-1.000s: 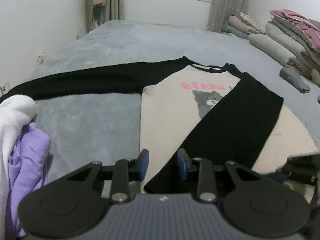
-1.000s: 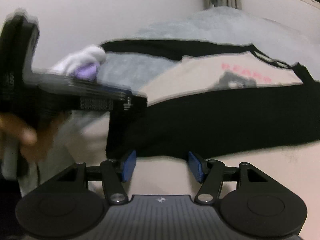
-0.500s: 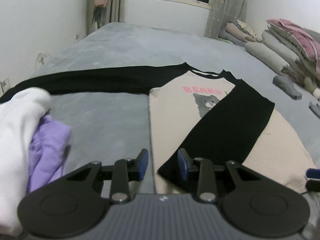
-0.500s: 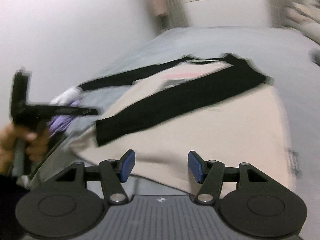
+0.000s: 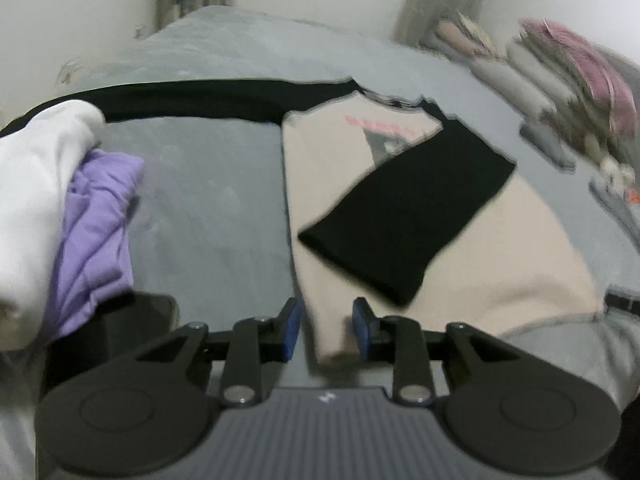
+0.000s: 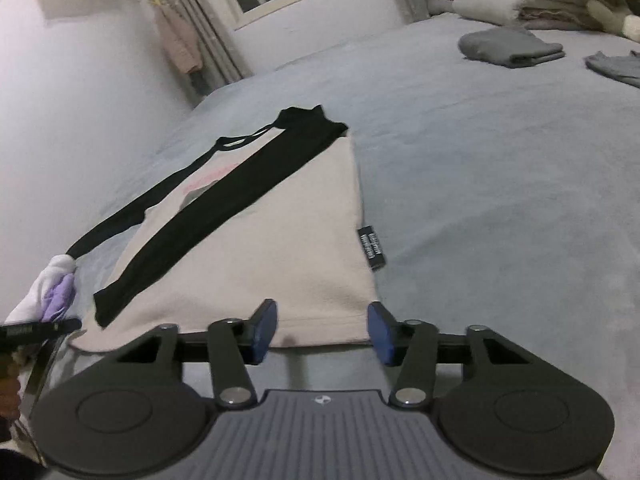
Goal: Fold clothes
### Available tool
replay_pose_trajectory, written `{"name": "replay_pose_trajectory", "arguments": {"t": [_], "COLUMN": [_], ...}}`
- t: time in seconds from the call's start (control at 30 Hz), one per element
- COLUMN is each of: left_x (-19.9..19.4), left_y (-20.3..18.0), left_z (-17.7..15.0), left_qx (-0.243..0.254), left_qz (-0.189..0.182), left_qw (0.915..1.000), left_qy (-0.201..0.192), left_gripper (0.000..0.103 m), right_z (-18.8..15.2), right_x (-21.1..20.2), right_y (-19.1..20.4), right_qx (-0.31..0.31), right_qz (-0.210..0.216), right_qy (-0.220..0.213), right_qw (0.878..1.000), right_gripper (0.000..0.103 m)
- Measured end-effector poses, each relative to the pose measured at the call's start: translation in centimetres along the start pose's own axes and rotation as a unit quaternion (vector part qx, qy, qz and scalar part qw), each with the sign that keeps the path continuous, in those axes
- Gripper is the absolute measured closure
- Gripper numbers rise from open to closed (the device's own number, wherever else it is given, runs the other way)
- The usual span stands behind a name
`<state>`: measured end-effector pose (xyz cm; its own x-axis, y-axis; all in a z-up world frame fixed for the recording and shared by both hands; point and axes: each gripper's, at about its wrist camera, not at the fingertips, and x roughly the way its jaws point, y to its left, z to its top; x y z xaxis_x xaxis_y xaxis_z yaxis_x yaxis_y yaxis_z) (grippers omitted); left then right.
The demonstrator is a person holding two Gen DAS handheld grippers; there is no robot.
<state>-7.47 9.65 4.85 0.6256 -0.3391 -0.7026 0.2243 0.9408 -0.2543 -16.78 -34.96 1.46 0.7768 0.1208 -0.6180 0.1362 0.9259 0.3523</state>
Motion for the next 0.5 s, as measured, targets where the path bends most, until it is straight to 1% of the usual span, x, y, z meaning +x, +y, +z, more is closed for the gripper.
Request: {"name": "replay_pose_trajectory", "arguments": {"t": [0.07,0.1,0.2,0.23,0.27,0.33,0.5], "left_x": [-0.2,-0.3,-0.6,-0.7,-0.8,-1.0,-1.4], "left_y": [0.0,0.1,0.1,0.2,0.2,0.2,0.2], "left_z": [0.0,-0.1,-0.1,-0.2,-0.2,-0.2,-0.3], "left_qx": [-0.001,-0.002,-0.004,-0.005,-0.005,-0.007,-0.005], "left_qz": [-0.002,-0.003,-0.006,-0.007,-0.008,-0.01,-0.011], "left_qw": [1.0,1.0,1.0,0.9999,0.9999,0.9999,0.9999], "left_qy": [-0.002,-0.002,-0.005,-0.006,-0.007,-0.008,-0.012], "left_gripper": [0.075,0.076,0.097,0.097,0.097,0.098,0.098], "right_z": [0.1,0.1,-0.1,-0.2,-0.4,-0.4,-0.3], "right_x": [-0.5,-0.4,0.4,0.6,0.8,0.4,-2.7], "right_y": [-0.2,-0.3,0.0,0.4,0.9,0.8,-0.2], "right_qx": [0.007,0.009,-0.006,-0.02,-0.035,-0.04,-0.02], "right_qz": [-0.021,-0.024,-0.019,-0.024,-0.028,-0.022,0.031], "right_qy": [-0.015,-0.01,0.019,0.024,0.029,0.02,-0.026], "right_qw": [1.0,1.0,1.0,0.999,0.999,0.999,0.999], "right_gripper": [0.059,0.059,0.06,0.076,0.094,0.094,0.095]}}
